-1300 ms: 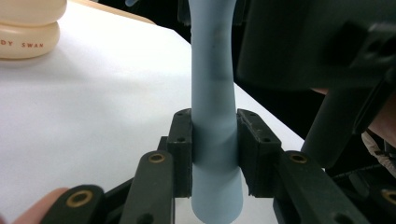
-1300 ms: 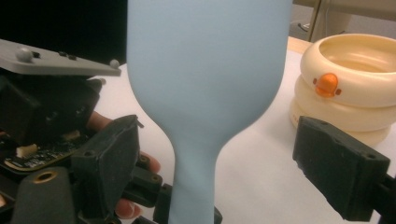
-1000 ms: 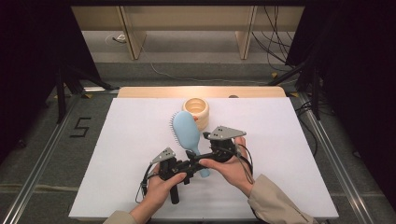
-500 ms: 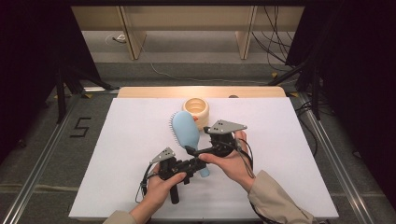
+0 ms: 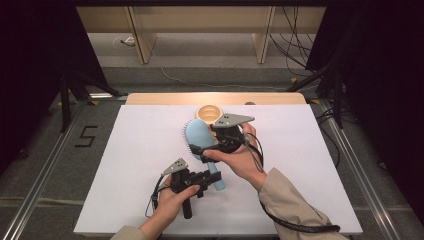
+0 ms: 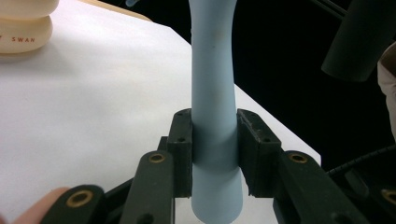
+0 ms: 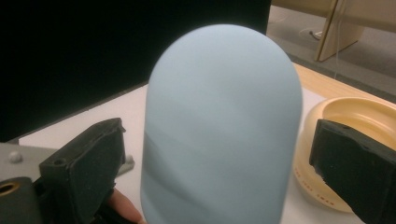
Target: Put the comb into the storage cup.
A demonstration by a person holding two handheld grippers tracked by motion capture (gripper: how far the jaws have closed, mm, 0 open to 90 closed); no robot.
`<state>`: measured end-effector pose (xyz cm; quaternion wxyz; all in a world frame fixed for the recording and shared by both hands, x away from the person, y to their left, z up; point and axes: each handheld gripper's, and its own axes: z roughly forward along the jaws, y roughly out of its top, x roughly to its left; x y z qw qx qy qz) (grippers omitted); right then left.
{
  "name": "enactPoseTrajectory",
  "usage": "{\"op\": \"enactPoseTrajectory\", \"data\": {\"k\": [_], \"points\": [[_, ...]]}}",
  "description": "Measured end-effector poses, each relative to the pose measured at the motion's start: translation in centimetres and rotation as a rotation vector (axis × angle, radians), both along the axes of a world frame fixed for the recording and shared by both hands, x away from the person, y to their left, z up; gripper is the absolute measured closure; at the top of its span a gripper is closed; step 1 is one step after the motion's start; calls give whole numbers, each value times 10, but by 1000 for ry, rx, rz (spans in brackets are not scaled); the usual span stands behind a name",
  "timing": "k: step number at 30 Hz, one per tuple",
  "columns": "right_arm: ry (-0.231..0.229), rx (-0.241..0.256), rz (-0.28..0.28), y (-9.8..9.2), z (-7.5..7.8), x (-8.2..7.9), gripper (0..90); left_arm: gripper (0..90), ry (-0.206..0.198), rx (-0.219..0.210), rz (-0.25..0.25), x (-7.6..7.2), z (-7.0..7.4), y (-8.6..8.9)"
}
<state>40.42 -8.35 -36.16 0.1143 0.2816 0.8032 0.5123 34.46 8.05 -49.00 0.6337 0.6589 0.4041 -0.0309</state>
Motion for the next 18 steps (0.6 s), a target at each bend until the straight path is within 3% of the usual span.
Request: {"op": "enactPoseTrajectory", "data": {"k": [8, 18], "points": [[10, -14, -5, 10, 8, 9, 54, 677, 1, -5, -1, 0, 0, 0], [31, -26, -9, 22, 7, 14, 76, 677, 1, -6, -3, 0, 1, 0]]}}
